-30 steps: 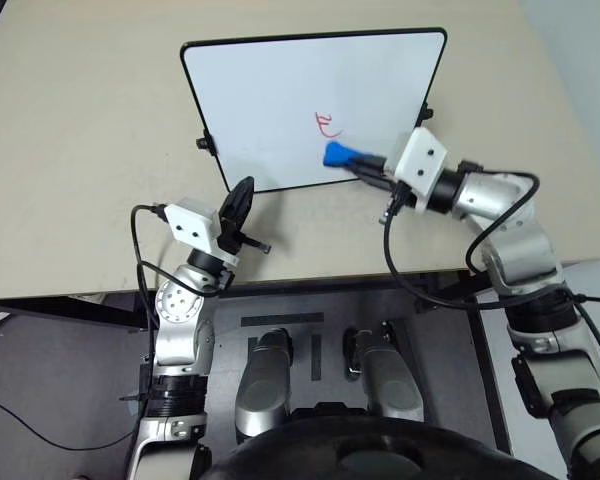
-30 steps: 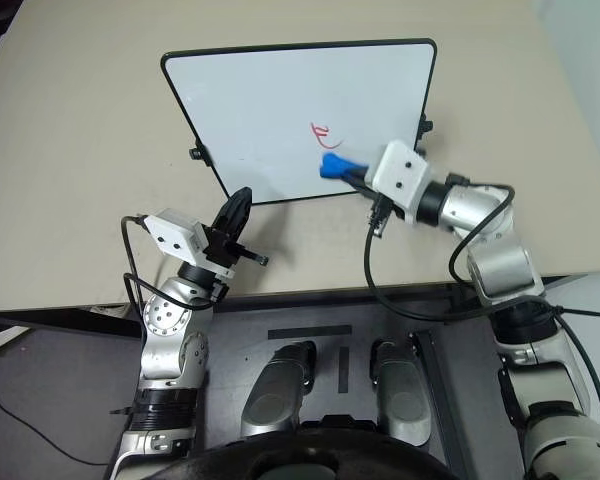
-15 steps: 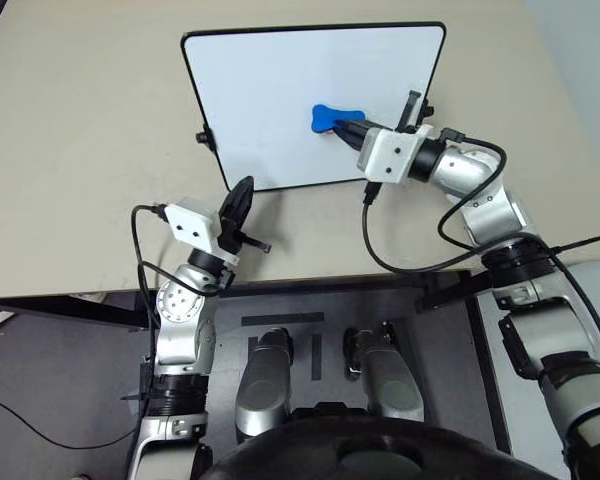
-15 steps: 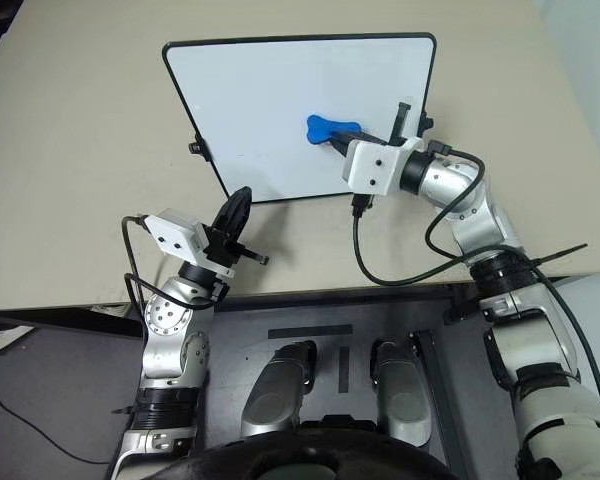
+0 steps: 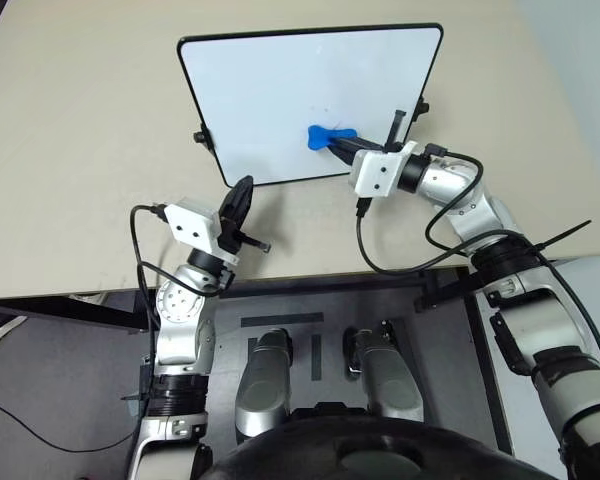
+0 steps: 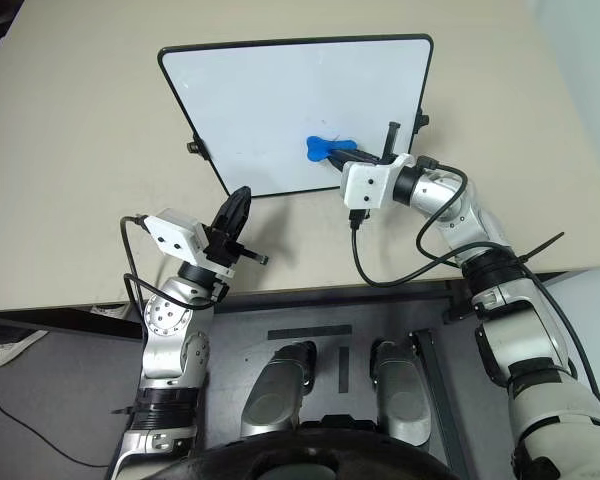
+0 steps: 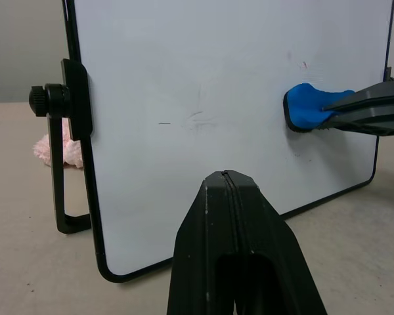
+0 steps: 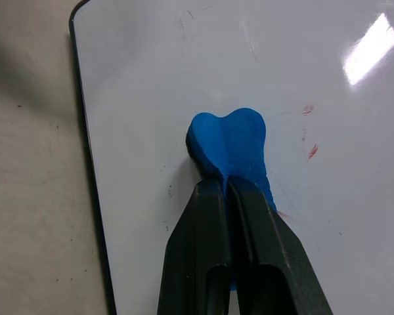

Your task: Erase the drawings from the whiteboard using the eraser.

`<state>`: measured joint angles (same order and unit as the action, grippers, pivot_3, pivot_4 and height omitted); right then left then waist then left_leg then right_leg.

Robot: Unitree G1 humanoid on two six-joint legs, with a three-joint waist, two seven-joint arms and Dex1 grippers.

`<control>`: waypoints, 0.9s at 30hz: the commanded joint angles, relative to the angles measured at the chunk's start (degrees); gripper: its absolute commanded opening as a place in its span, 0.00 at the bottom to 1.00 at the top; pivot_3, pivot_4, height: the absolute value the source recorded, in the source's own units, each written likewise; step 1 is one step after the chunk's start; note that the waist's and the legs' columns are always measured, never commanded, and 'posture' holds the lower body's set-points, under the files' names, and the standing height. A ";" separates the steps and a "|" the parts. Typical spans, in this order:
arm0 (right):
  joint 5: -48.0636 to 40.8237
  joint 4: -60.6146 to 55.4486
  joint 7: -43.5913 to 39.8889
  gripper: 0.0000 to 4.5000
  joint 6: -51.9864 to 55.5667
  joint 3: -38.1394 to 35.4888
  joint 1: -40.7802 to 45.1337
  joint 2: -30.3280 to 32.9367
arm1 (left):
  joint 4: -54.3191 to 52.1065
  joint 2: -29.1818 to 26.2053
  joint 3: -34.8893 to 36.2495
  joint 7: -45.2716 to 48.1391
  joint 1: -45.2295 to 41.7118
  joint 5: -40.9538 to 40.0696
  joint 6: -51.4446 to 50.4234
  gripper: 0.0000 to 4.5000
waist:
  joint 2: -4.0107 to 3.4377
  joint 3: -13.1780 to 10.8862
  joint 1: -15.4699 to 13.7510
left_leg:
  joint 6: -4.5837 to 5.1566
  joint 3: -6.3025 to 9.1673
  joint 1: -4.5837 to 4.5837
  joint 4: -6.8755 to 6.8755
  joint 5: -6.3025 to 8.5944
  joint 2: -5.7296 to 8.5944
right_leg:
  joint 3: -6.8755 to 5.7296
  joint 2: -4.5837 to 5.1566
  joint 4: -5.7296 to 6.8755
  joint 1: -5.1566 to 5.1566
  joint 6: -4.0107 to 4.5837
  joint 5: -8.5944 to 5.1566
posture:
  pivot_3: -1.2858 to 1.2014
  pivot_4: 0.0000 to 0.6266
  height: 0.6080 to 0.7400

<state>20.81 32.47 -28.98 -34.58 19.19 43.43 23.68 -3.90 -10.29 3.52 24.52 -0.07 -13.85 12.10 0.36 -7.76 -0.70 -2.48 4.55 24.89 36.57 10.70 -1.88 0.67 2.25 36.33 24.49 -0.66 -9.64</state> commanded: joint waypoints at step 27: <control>4.35 4.94 9.00 0.00 -2.81 -0.49 -2.01 2.46 | -0.82 -0.06 -0.08 0.31 -1.21 -0.12 1.05 0.00 | -0.07 -0.04 0.02 | -0.14 -0.01 0.02 -0.05 0.08 -0.02 | 0.01 0.05 -0.19 -0.04 -0.04 0.12 | 0.52 0.24 1.00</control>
<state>24.68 36.36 -20.27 -38.70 19.05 41.29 25.40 -3.82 -10.29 3.50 24.73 -0.87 -13.77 12.26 0.29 -7.80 -0.68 -2.62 4.55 24.91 36.51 10.79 -1.89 0.69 2.30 36.13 24.45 -0.72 -9.53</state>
